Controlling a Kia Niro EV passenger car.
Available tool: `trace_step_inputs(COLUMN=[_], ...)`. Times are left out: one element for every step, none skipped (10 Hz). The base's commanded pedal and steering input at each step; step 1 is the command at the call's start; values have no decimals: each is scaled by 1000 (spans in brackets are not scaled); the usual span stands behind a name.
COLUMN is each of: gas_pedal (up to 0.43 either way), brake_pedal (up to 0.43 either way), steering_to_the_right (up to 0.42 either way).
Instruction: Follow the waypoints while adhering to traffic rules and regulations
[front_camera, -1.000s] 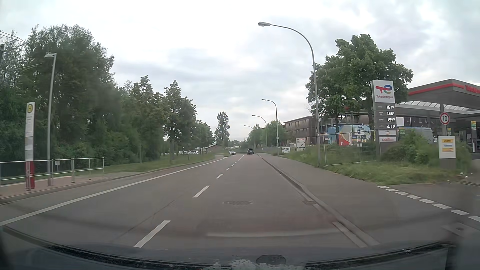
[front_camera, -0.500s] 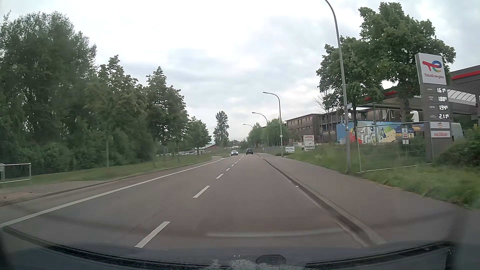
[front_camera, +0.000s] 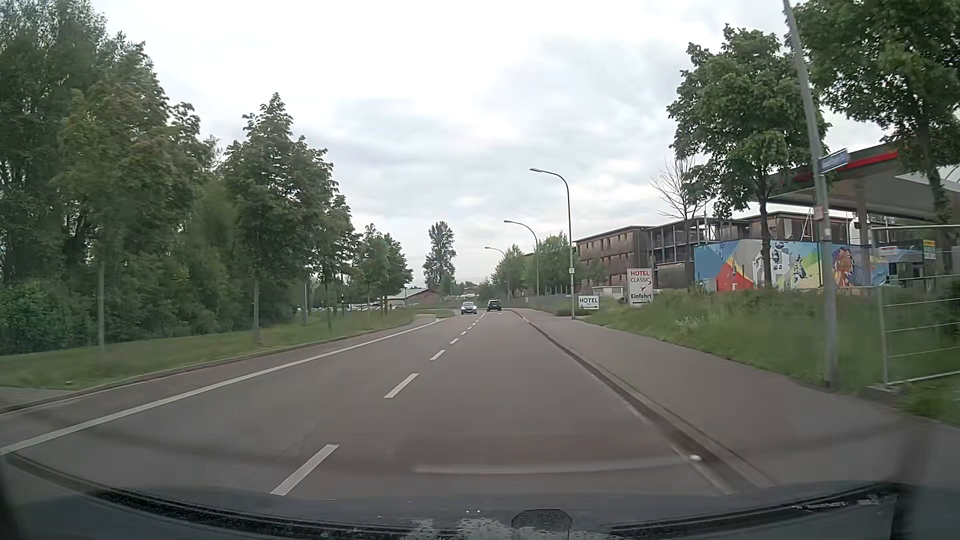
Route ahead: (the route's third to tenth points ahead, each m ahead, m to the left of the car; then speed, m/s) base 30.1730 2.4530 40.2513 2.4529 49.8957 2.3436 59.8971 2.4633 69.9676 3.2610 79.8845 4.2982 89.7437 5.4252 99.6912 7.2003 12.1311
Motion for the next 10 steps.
trace_step_inputs(gas_pedal=[87,87,87,87,87,87,87,87,87,87], brake_pedal=[0,0,0,0,0,0,0,0,0,0], steering_to_the_right=[0,0,1,0,0,0,0,0,0,0])
